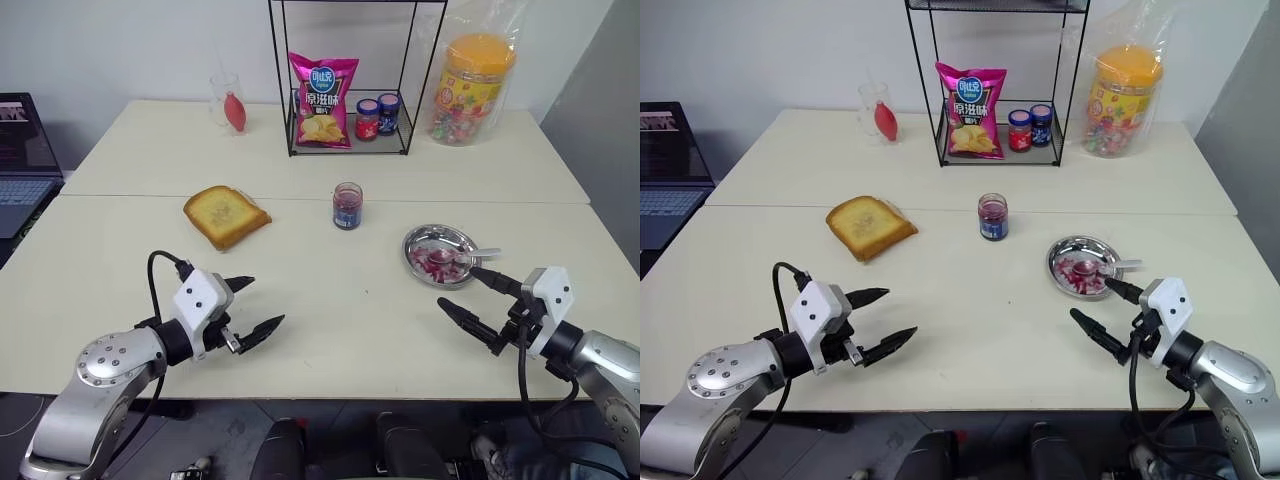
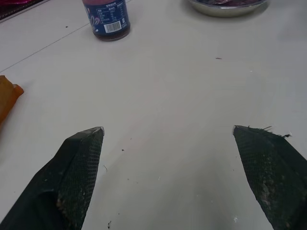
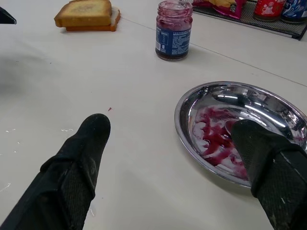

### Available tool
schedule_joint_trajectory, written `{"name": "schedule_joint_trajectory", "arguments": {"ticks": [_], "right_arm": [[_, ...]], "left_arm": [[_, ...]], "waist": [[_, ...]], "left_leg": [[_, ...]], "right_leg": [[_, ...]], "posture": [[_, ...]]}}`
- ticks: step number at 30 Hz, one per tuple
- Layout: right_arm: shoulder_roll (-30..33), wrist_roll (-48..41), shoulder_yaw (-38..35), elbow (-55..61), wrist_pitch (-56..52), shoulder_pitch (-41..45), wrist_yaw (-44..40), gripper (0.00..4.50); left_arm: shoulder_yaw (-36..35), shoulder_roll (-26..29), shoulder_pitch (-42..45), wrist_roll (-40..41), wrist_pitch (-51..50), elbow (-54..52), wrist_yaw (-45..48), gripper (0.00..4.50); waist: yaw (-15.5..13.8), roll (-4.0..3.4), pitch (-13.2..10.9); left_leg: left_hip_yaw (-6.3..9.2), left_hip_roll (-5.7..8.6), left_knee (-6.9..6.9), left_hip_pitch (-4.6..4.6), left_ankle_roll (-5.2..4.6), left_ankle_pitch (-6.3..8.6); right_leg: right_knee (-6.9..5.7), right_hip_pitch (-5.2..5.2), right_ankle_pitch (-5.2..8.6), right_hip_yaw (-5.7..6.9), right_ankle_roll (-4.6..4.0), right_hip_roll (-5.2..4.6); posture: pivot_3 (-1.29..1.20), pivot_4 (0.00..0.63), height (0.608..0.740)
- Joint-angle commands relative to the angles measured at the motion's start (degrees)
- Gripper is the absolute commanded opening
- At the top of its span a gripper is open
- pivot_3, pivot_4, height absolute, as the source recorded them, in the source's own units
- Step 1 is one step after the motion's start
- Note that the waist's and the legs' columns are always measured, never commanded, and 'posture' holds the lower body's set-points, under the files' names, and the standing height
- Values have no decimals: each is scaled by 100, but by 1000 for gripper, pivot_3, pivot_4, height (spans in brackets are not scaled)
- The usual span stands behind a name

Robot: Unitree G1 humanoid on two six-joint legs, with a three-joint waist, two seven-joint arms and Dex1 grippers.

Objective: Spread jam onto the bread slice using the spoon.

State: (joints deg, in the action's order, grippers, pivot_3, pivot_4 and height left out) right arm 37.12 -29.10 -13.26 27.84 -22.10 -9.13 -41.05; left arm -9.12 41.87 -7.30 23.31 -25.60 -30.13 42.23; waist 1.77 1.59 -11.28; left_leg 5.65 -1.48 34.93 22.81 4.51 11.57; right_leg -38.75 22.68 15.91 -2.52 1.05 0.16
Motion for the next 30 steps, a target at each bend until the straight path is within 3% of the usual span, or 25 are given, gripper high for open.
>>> {"name": "schedule_joint_trajectory", "arguments": {"ticks": [1, 15, 23, 30], "right_arm": [[-11, -42, -83, 197, 47, -5, 16, 4473], [-19, -41, -10, 319, -47, -4, 113, 4473], [28, -34, 87, 431, -144, 78, 179, 4473], [110, 32, 436, 708, -594, 531, 379, 4473]], "left_arm": [[-7, 6, 47, 30, 90, -181, 56, 4500], [190, 154, 132, -157, 345, -145, 360, 4500], [-33, -346, 403, -329, 615, 271, -231, 4500], [-1375, -1665, 1439, 435, -649, 1117, -2429, 4500]], "waist": [[0, 0, 0], [0, 0, 0], [-3, 0, 0], [1, 3, 1]], "left_leg": [[0, 0, 0, 0, 0, 0], [-1, -1, 0, 0, 0, 0], [-3, 1, 2, -1, 0, 0], [6, -2, 8, -4, 0, 0]], "right_leg": [[0, 0, 0, 0, 0, 0], [-1, 1, 0, 0, 0, 0], [-3, 0, -1, -3, 2, 0], [-12, -2, -25, 2, 42, 8]], "posture": [[0, 150, 740], [0, 150, 740], [0, 150, 740], [0, 150, 740]]}}
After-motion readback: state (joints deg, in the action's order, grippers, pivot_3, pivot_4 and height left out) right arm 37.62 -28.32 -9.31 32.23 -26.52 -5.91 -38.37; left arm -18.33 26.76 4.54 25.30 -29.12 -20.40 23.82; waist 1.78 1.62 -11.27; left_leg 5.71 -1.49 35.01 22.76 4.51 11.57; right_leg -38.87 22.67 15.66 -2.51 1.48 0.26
